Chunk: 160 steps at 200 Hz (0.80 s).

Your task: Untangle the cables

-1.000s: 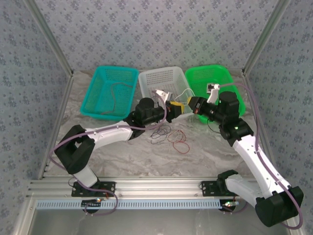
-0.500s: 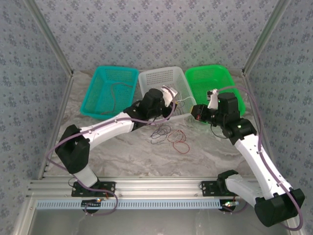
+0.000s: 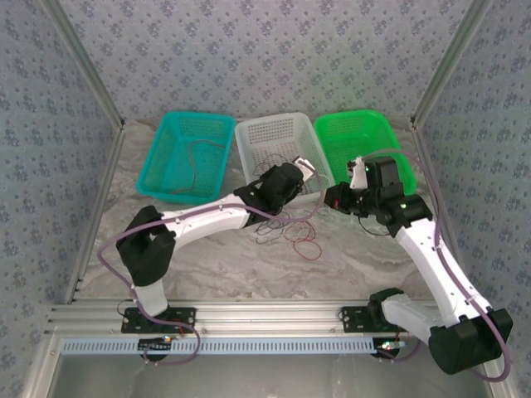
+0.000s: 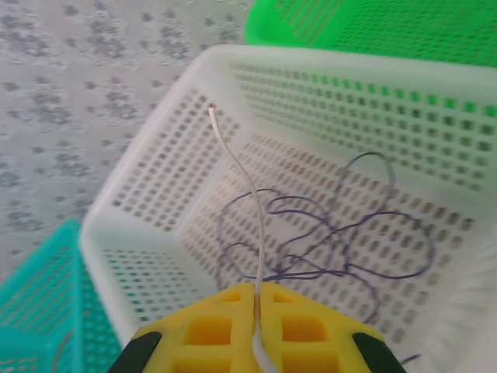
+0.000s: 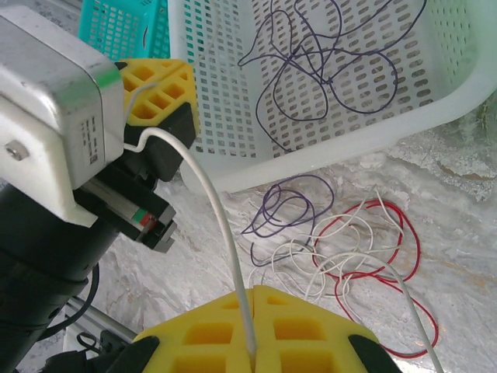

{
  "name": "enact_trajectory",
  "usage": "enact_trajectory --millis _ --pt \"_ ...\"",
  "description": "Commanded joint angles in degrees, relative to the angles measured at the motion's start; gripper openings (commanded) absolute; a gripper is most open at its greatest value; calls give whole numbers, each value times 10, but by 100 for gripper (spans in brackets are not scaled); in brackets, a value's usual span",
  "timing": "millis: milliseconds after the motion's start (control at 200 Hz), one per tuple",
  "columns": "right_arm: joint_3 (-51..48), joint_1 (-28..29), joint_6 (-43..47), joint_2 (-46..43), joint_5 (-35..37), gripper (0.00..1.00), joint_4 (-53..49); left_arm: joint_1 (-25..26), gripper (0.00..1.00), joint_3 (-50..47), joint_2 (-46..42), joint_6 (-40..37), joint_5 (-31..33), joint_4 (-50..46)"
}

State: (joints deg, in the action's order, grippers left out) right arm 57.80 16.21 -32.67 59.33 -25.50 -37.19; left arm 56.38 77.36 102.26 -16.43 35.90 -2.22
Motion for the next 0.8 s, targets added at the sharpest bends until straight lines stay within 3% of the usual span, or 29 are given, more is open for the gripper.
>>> enact_trajectory --millis 0,70,130,190,275,345,560,795 --pt "23 -6 20 5 -15 0 -15 6 14 12 -16 -11 68 51" --pt "37 -12 30 7 -10 0 -9 6 24 0 -35 11 55 59" --pt "53 -22 42 13 -4 0 -5 6 47 -13 -57 34 44 67" --pt "70 -36 56 21 -2 0 4 6 60 -29 -81 55 35 77" --pt "100 -58 88 43 3 0 9 5 87 -51 -117 79 24 87" --pt "143 -76 120 65 16 0 12 3 99 -71 -144 99 18 90" --pt "216 -147 195 159 33 0 12 -8 99 -143 -207 170 -5 78" --pt "210 -185 228 265 74 0 73 -13 99 -217 -259 218 -69 79"
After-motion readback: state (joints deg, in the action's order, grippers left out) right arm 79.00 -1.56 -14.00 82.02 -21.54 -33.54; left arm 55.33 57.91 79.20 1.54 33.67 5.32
